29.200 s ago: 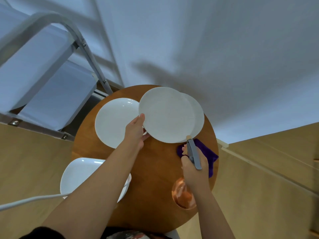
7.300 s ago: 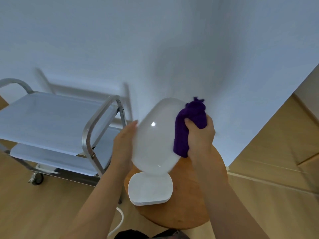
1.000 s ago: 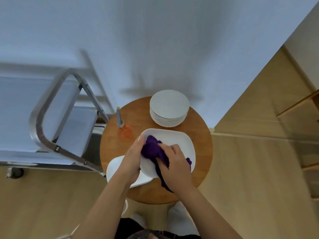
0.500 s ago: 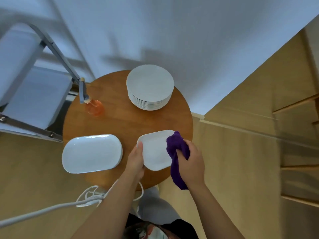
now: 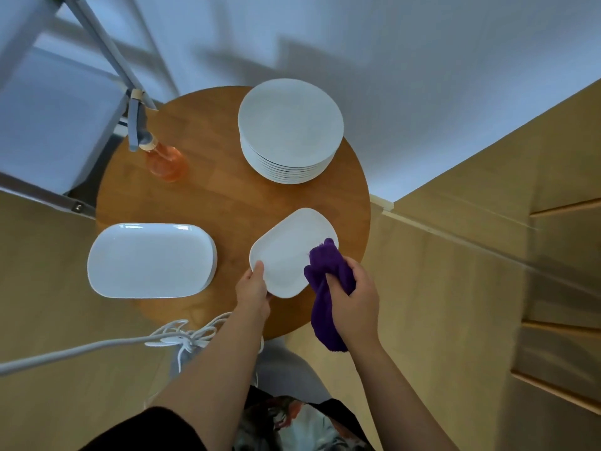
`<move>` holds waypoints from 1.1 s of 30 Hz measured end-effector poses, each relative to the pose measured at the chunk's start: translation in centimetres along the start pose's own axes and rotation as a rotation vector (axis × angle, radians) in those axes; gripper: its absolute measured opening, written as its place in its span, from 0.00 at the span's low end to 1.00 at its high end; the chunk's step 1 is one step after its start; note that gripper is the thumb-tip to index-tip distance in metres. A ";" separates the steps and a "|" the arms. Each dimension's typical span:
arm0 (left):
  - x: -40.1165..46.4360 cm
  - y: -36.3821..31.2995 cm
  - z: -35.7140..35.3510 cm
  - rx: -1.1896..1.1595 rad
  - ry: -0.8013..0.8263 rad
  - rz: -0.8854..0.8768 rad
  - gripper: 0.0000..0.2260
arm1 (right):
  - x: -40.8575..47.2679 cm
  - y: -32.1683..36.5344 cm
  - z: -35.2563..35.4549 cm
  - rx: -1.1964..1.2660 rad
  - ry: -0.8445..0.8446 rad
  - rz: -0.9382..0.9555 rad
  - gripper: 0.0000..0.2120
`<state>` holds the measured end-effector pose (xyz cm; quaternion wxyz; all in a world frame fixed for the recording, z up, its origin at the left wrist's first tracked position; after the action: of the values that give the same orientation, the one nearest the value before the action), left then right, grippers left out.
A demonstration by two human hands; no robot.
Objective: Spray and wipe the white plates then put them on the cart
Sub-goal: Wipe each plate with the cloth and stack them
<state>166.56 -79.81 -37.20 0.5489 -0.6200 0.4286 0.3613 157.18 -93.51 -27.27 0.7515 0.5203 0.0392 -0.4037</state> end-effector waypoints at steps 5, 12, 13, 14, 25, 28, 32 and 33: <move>0.4 2.0 1.5 -0.105 -0.199 0.159 0.12 | 1.1 0.1 -0.4 0.001 0.024 0.002 0.16; 0.7 2.9 2.7 0.373 -0.146 0.279 0.12 | 2.0 1.1 -1.5 -0.025 0.069 0.024 0.15; 0.4 2.7 2.9 0.472 -0.103 0.319 0.13 | 2.1 1.3 -1.7 -0.021 0.070 0.028 0.14; 0.2 2.3 3.0 0.589 -0.057 0.347 0.14 | 2.2 1.5 -1.8 -0.019 0.069 0.032 0.14; -1.7 -8.5 7.8 0.533 -0.088 -0.136 0.14 | 0.8 5.7 -5.9 -0.023 0.106 0.106 0.13; -2.5 -11.5 12.1 0.574 -0.221 -0.257 0.12 | 0.1 7.4 -7.6 0.002 0.112 0.112 0.13; -3.6 -14.5 17.6 0.717 -0.386 -0.343 0.09 | -1.3 9.7 -10.2 0.043 0.109 0.128 0.12; -3.6 -15.2 19.0 0.741 -0.427 -0.340 0.11 | -1.7 10.2 -10.8 0.055 0.103 0.130 0.12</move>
<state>179.74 -60.07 -30.84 0.8610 -0.3553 0.2984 0.2083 166.59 -82.44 -23.68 0.7586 0.5623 0.0328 -0.3276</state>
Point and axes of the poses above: each hand's wrist, its own x-axis towards the middle knuckle, its own z-axis out of the back of the hand, y = z × x, the point moved 4 cm from there along x, towards the middle knuckle, and after that the axes turned 12 degrees about y, right-handed, at the moved point
